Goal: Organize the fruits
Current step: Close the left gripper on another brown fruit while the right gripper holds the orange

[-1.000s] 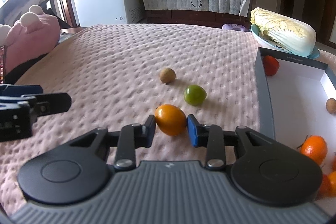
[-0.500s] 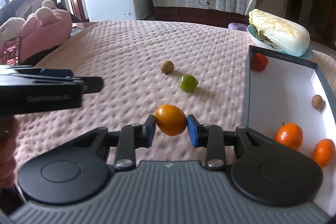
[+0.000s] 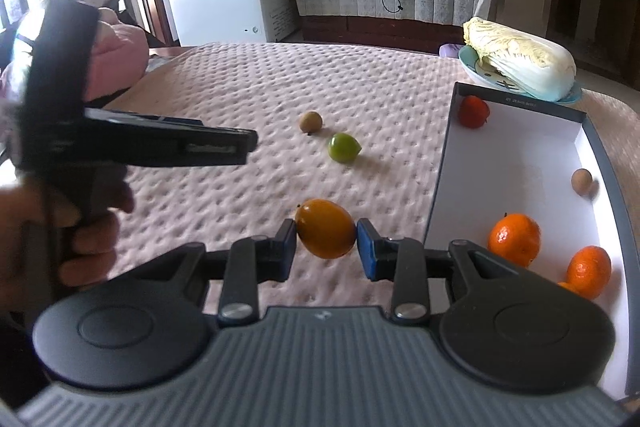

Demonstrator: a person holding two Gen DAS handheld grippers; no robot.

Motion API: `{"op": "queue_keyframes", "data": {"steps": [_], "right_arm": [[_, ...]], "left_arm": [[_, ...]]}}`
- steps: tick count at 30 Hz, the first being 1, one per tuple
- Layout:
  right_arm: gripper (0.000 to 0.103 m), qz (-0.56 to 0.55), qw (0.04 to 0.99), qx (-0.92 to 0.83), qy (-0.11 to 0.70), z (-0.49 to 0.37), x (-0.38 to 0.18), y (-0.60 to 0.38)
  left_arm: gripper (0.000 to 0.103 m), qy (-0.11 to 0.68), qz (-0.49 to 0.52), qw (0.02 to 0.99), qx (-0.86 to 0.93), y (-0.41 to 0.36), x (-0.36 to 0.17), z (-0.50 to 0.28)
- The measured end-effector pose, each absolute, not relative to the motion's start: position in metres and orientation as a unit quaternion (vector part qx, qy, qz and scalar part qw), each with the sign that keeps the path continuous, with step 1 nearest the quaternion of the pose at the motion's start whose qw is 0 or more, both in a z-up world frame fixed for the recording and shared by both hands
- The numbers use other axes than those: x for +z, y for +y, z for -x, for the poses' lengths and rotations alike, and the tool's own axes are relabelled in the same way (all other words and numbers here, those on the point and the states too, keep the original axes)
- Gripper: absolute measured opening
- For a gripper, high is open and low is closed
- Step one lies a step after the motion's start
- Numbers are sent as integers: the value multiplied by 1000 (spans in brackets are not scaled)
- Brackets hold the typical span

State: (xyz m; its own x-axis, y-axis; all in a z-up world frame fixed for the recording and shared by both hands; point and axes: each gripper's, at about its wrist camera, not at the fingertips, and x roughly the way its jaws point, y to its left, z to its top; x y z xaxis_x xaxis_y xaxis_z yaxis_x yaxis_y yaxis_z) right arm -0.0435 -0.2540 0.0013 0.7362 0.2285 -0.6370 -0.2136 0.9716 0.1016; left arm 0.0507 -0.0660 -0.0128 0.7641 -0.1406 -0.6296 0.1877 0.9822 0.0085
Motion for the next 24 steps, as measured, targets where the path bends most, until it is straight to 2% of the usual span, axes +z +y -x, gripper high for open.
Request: {"op": "queue_keyframes", "data": {"steps": [24], "right_arm": [[36, -22, 928, 144, 342, 44, 6, -256]], "left_arm": [[62, 336, 11, 934, -117, -96, -34, -113]]}}
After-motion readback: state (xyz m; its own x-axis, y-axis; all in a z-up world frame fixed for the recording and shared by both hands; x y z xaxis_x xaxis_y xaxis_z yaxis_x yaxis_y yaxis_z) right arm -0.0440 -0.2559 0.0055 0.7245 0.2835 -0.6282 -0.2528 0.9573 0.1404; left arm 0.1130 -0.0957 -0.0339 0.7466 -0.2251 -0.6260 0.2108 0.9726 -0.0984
